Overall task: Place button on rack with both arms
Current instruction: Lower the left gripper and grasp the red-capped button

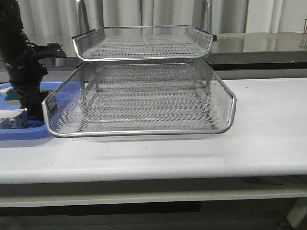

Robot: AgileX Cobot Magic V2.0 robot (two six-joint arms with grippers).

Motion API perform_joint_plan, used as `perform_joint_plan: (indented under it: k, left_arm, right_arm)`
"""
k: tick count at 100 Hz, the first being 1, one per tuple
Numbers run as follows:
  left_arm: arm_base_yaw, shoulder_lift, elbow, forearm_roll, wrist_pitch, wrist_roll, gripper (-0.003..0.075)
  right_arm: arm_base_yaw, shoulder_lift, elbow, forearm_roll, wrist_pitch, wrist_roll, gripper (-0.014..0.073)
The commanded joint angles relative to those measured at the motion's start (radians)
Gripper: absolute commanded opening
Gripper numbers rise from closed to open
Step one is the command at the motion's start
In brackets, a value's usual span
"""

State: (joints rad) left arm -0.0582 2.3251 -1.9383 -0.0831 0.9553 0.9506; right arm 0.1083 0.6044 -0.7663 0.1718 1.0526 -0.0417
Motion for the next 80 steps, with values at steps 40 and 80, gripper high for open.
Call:
perform_joint_plan:
  k: [40,80]
  left_arm:
    - [-0.006,-0.031,-0.032,-0.015,-0.039,0.002,0.0618]
    - [-0.006,-0.033,-0.044,-0.015,-0.035,0.002,0.0032]
  right_arm:
    - [-0.001,0.003,-0.033,0.002,-0.047,-0.002,-0.0060]
    - [-0.001,0.003,-0.033,0.002,-0.047,-0.002,-0.0060]
